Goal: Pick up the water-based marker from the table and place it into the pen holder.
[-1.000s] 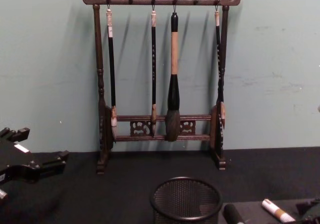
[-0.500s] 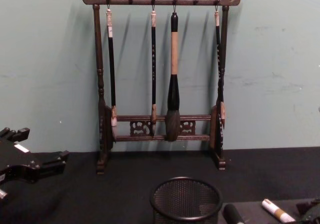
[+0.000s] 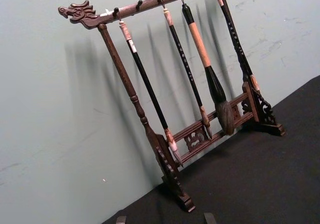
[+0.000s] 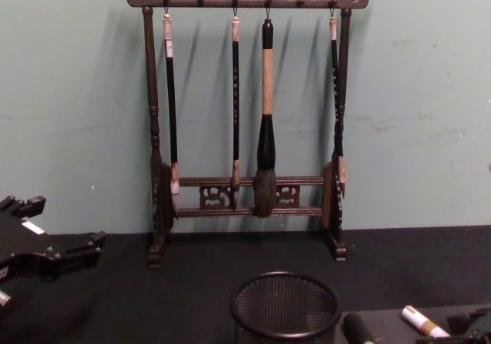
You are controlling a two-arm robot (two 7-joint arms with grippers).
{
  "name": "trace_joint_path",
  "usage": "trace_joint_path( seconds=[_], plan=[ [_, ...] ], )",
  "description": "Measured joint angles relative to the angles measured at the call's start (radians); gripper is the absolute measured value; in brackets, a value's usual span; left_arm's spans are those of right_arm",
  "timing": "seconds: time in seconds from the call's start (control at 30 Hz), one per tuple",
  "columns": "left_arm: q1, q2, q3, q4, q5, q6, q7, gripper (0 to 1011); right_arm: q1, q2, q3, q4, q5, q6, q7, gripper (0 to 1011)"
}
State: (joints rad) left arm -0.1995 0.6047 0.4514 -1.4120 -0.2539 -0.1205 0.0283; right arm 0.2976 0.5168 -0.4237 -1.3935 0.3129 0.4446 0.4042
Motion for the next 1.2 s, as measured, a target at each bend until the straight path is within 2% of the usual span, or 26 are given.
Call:
trace_joint_path(
  seconds=[0.17,0.23,0.37,0.43,0.53,0.93,1.13,1.2],
  plan=[
    [0.000,0.000,0.000,0.000,0.000,0.000,0.000,1001,0.000,0.000,0.000,0.000,0.001,0.000,0.000,504],
    [0.000,0.000,0.000,0.000,0.000,0.000,0.000,1001,0.000,0.000,0.000,0.000,0.001,0.000,0.000,473],
    [0.000,0.000,0.000,0.000,0.000,0.000,0.000,1001,0.000,0.000,0.000,0.000,0.001,0.000,-0.001,302],
    [0.000,0.000,0.000,0.000,0.000,0.000,0.000,1001,0.000,0.000,0.000,0.000,0.001,0.000,-0.001,280],
    [0.000,0.000,0.000,0.000,0.000,0.000,0.000,1001,0.000,0.000,0.000,0.000,0.001,0.000,-0.001,183],
    [0.000,0.000,0.000,0.000,0.000,0.000,0.000,1001,-0.003,-0.002,0.006,0.000,0.000,-0.015,0.005,161],
    [0.000,0.000,0.000,0.000,0.000,0.000,0.000,1001,-0.010,-0.010,0.030,-0.007,0.000,-0.041,0.005,161],
    [0.000,0.000,0.000,0.000,0.000,0.000,0.000,1001,-0.018,-0.018,0.048,-0.016,0.006,-0.073,-0.003,161]
  ],
)
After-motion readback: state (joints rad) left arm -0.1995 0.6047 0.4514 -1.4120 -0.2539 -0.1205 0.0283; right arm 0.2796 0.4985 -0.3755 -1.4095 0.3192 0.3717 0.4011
